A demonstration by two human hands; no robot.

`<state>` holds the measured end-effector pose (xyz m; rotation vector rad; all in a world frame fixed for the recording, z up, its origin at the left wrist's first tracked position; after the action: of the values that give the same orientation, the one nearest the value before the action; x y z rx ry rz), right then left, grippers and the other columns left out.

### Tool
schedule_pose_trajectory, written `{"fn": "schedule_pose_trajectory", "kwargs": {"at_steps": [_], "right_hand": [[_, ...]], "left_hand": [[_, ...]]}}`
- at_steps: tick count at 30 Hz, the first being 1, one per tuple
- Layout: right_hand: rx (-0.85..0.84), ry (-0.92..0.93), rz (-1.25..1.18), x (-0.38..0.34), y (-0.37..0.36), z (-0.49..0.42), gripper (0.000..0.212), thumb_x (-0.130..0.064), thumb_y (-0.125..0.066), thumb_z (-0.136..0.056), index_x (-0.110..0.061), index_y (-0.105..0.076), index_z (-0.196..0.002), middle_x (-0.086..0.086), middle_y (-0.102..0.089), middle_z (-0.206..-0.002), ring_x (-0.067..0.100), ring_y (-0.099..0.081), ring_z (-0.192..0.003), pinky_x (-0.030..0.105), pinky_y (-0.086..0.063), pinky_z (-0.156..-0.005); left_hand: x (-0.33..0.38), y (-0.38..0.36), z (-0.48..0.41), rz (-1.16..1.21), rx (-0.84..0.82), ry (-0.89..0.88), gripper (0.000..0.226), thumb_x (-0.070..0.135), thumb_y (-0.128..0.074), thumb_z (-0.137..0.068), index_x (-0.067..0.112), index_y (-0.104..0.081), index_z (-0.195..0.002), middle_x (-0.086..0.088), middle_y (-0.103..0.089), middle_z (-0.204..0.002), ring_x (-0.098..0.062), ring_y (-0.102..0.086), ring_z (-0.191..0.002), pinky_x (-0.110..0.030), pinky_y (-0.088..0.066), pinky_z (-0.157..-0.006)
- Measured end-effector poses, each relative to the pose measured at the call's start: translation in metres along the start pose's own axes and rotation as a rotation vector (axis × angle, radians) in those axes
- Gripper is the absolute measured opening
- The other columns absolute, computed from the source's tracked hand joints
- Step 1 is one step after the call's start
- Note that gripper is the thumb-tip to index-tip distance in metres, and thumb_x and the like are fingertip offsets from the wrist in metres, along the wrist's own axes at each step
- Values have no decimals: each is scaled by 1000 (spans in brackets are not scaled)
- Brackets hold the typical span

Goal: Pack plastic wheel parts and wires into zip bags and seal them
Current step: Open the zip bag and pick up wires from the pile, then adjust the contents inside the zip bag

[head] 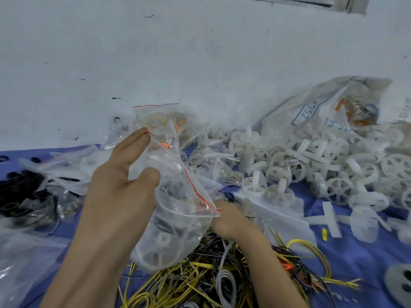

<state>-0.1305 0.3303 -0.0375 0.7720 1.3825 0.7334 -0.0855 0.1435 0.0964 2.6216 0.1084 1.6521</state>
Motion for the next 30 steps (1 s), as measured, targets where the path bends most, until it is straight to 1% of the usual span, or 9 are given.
{"fn": "schedule_pose_trajectory", "kwargs": {"at_steps": [4,7,9,13,16,19,24,27,30], "right_hand": [[44,-6,0,4,5,0,33,-10,-46,-93,-1,-52,-61,14,-54,-66,18,-41,-56,20,-33,-50],[156,41,-90,1,28,4,16,-7,-60,-87,-8,-68,-72,1,-63,-71,1,-45,-54,5,-33,-47],[263,26,-193,0,46,9,23,1,-59,-84,-17,-66,-73,-6,-68,-78,4,-59,-68,8,-39,-53],[668,90,-583,-9,106,43,33,9,-54,-85,-19,-61,-68,-4,-67,-71,19,-64,-74,27,-51,-66],[675,392,-1094,-36,138,75,26,6,-55,-88,-13,-67,-76,6,-70,-85,19,-68,-78,31,-55,-62],[301,618,-1322,-77,138,94,20,-1,-57,-86,-14,-72,-83,6,-71,-92,19,-70,-85,28,-56,-59],[-77,365,-802,-101,71,80,21,13,-47,-88,6,-67,-90,17,-64,-82,19,-63,-74,28,-58,-58],[-94,371,-289,-109,53,79,25,7,-45,-87,1,-68,-95,15,-67,-86,27,-64,-79,36,-56,-72],[-92,411,-29,-114,52,89,28,-4,-44,-89,-9,-67,-104,8,-66,-96,24,-59,-88,31,-49,-77]], "left_hand": [[0,-2,0,-4,9,10,48,21,-46,-61,52,-62,-95,-10,-59,-127,-41,-51,-116,-50,-52,-82],[-2,-2,1,-14,18,-19,50,22,-46,-62,52,-61,-99,-20,-55,-126,-24,-68,-82,-28,-53,-60],[-4,-3,1,-23,13,-14,57,22,-46,-62,46,-58,-112,19,-57,-128,-36,-62,-95,-40,-54,-64],[-4,-6,2,-7,9,-9,69,21,-46,-63,33,-52,-130,52,-42,-119,-4,-48,-39,-19,-41,-39],[-4,-7,1,-8,-10,-13,69,21,-46,-62,35,-53,-129,52,-42,-120,-16,-67,-69,-27,-48,-45],[-2,-8,2,-46,-11,-18,63,22,-46,-61,43,-54,-119,50,-42,-122,-48,-41,-121,-49,-55,-71],[2,-6,6,-24,-22,5,67,17,-49,-57,36,-59,-121,-12,-53,-134,-47,-32,-128,-58,-45,-91],[7,-15,10,-42,-84,-15,62,4,-54,-70,32,-58,-125,31,-51,-130,-43,-37,-128,-44,-51,-81],[13,-23,11,-77,-104,-56,65,-6,-47,-75,34,-56,-125,42,-45,-125,-36,-43,-128,-31,-46,-71]]}}
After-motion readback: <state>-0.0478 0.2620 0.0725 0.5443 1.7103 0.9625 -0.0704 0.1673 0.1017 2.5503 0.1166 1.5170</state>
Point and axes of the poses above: each hand's wrist, its own z-axis away from the middle knuckle, its own y-axis out of the back of the hand, x = y × z, the point moved 8 cm from there along -z, towards the middle knuckle
